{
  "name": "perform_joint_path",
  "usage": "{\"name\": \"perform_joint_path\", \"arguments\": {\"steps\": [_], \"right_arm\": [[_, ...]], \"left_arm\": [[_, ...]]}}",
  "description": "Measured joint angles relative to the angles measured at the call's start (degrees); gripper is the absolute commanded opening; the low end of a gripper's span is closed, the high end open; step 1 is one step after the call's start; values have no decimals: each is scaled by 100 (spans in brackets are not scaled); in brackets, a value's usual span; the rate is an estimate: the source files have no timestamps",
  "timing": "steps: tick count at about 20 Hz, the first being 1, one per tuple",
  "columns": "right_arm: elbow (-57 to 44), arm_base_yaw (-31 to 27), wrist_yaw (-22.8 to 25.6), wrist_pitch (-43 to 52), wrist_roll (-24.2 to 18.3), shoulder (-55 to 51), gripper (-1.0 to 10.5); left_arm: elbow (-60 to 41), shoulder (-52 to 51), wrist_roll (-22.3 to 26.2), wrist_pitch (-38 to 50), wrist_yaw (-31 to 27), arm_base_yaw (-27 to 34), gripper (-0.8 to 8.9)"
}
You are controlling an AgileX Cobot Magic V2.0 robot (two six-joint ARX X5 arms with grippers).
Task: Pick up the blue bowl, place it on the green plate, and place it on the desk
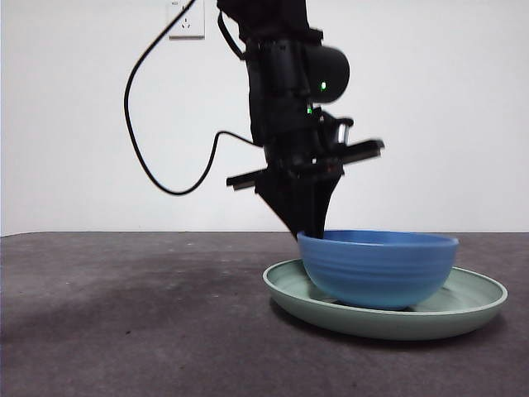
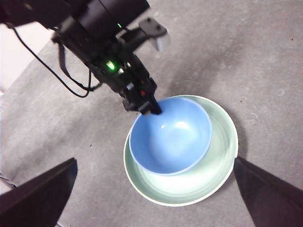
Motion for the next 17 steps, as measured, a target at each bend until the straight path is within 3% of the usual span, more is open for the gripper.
{"name": "perform_joint_path", "arguments": {"steps": [6,7,10,12,17], "right_arm": [[0,0,0,-2,0,0,550],[0,0,0,-2,0,0,550],[0,0,0,-2,0,0,550],[0,0,2,-2,-2,0,550],[0,0,2,-2,-2,0,550]], "left_arm": [[42,63,-46,-20,20,13,38],[48,66,-48,-17,20,13,61],[83,103,-66,0,20,13,295],[85,111,-68,-26,11,13,394],[422,98,-59,-579,7,28,415]]}}
